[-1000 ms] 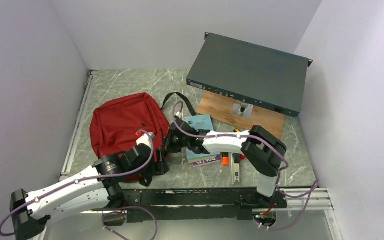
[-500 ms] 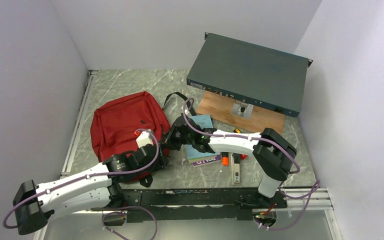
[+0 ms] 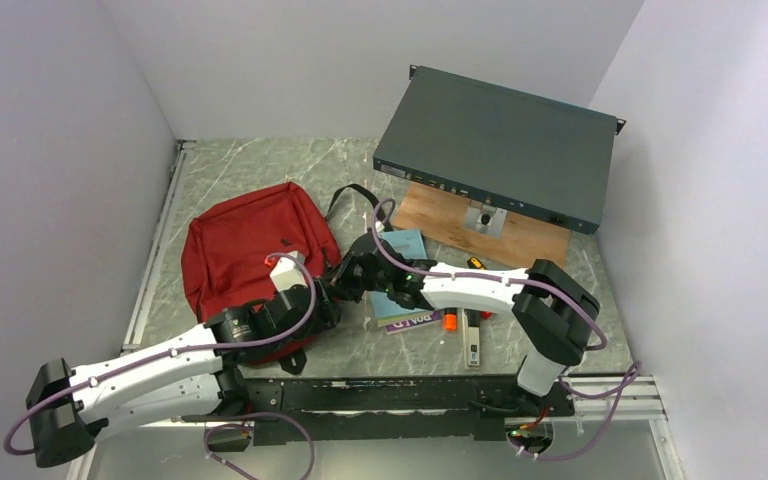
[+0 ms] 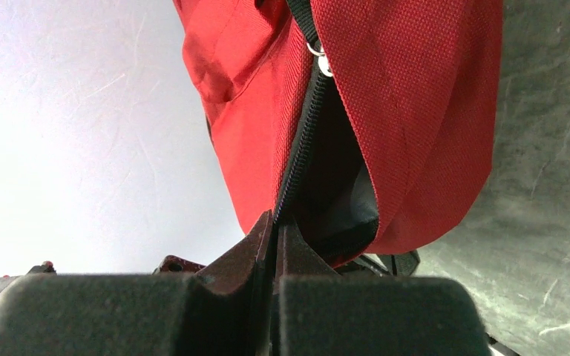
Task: Pack the student bag
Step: Unzip the student bag at the center of the board.
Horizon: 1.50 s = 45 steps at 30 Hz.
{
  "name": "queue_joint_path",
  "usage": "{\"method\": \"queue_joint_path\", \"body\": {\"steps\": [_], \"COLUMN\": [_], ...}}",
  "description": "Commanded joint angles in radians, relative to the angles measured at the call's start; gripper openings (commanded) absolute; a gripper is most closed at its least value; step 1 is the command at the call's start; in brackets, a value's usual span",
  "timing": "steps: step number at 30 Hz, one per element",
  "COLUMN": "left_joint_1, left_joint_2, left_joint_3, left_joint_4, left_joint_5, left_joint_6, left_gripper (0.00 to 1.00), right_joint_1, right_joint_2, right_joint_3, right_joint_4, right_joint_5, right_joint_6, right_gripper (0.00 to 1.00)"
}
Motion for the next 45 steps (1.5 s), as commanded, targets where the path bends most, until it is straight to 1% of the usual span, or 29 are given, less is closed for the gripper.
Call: {"method": "queue_joint_path", "body": {"steps": [1,3,4,6,8,11,13,15,17,18,20,21,22,24,27,28,29,30,33,34,36,39,40,41,43,44,45], "left_joint_1": [-0.003,-0.003,-0.003,-0.004,-0.007,-0.007,-0.006,-0.007,-0.008,-0.007,-0.008,-0.007,-0.007,-0.007,-0.006,-0.006,-0.006,-0.006,-0.008,-0.008,-0.008,-0.005,-0.004,-0.003,-0.002,-0.002,-0.003], "left_joint_2": [0.0,0.022,0.033,0.056,0.08,0.103,0.112,0.123,0.135,0.14,0.151,0.155,0.158,0.161,0.156,0.15,0.141,0.128,0.068,0.039,-0.026,-0.115,-0.131,-0.148,-0.154,-0.151,-0.145], "left_joint_3": [0.002,0.017,0.023,0.041,0.062,0.086,0.09,0.099,0.109,0.114,0.123,0.131,0.139,0.151,0.129,0.118,0.101,0.084,0.016,-0.006,-0.041,-0.062,-0.061,-0.058,-0.044,-0.03,-0.02], "left_joint_4": [0.042,0.042,0.053,0.069,0.048,0.013,0.022,0.018,0.0,-0.017,-0.041,-0.056,-0.07,-0.092,-0.159,-0.17,-0.169,-0.16,-0.166,-0.182,-0.223,-0.282,-0.302,-0.308,-0.28,-0.264,-0.247], "left_joint_5": [-0.074,-0.09,-0.092,-0.107,-0.14,-0.194,-0.217,-0.229,-0.235,-0.238,-0.236,-0.227,-0.21,-0.156,-0.048,0.007,0.063,0.124,0.251,0.261,0.253,0.193,0.176,0.171,0.188,0.197,0.203], "left_joint_6": [-0.068,-0.086,-0.084,-0.079,-0.089,-0.103,-0.096,-0.093,-0.093,-0.101,-0.1,-0.094,-0.078,-0.037,-0.004,0.019,0.054,0.084,0.098,0.084,0.049,0.026,0.021,0.027,0.061,0.08,0.097], "left_gripper": [0.58,0.51,0.5,0.49,0.46,0.46,0.42,0.31,0.26,0.21,0.01,0.0,0.0,0.0,0.0,0.0,0.0,0.0,0.0,0.0,0.0,0.0,0.0,0.0,0.0,0.0,0.0], "right_joint_1": [0.025,0.035,0.039,0.045,0.054,0.067,0.072,0.075,0.074,0.074,0.074,0.074,0.073,0.057,-0.063,-0.106,-0.142,-0.176,-0.229,-0.234,-0.24,-0.244,-0.244,-0.243,-0.227,-0.219,-0.205], "right_joint_2": [-0.062,-0.065,-0.063,-0.06,-0.065,-0.079,-0.085,-0.091,-0.096,-0.098,-0.101,-0.101,-0.1,-0.091,-0.093,-0.112,-0.13,-0.139,-0.132,-0.123,-0.094,-0.058,-0.049,-0.047,-0.076,-0.094,-0.111], "right_joint_3": [-0.011,-0.018,-0.018,-0.018,-0.02,-0.023,-0.027,-0.039,-0.049,-0.051,-0.061,-0.057,-0.045,-0.002,-0.033,-0.053,-0.075,-0.074,0.029,0.068,0.129,0.194,0.209,0.219,0.193,0.173,0.157], "right_joint_4": [0.054,0.066,0.068,0.075,0.082,0.077,0.074,0.077,0.071,0.067,0.074,0.076,0.065,0.033,0.123,0.136,0.161,0.153,-0.044,-0.102,-0.203,-0.286,-0.314,-0.34,-0.334,-0.329,-0.329], "right_joint_5": [0.015,0.03,0.033,0.033,0.043,0.059,0.086,0.1,0.113,0.117,0.124,0.13,0.139,0.169,0.03,0.007,-0.008,-0.046,-0.06,-0.043,-0.048,-0.037,-0.042,-0.047,-0.054,-0.052,-0.045], "right_joint_6": [0.061,0.086,0.097,0.118,0.13,0.141,0.143,0.148,0.147,0.146,0.141,0.122,0.092,-0.035,-0.227,-0.282,-0.363,-0.461,-0.743,-0.824,-0.965,-1.085,-1.106,-1.118,-1.084,-1.052,-1.018], "right_gripper": [0.0,0.0,0.0,0.0,0.0,0.0,0.0,0.0,0.0,0.0,0.0,0.0,0.0,0.0,0.0,0.0,0.0,0.0,0.0,0.0,0.0,0.0,0.02,0.11,0.31,0.39,0.46]}}
